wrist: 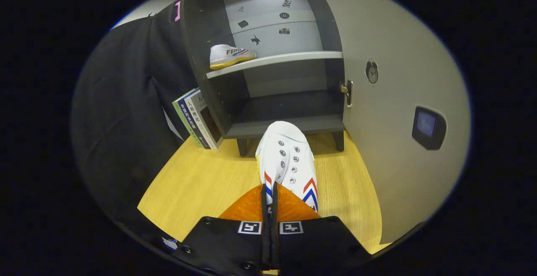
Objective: Open the shoe cabinet door, grab the shoes and put them into the shoe cabinet, then close the shoe cabinet door.
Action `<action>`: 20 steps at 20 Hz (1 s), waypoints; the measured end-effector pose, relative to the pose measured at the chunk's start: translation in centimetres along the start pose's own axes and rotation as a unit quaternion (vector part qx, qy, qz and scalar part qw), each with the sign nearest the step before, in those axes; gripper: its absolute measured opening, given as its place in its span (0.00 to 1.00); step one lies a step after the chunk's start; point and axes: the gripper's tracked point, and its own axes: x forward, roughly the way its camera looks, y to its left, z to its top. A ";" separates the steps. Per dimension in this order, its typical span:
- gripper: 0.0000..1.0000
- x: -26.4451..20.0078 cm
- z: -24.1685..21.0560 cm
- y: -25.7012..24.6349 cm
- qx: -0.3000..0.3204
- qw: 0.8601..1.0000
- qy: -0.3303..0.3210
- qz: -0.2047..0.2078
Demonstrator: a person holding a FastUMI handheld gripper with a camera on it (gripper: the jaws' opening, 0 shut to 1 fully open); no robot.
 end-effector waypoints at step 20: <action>0.01 4.3 23.2 4.9 -0.037 0.988 -0.147 0.026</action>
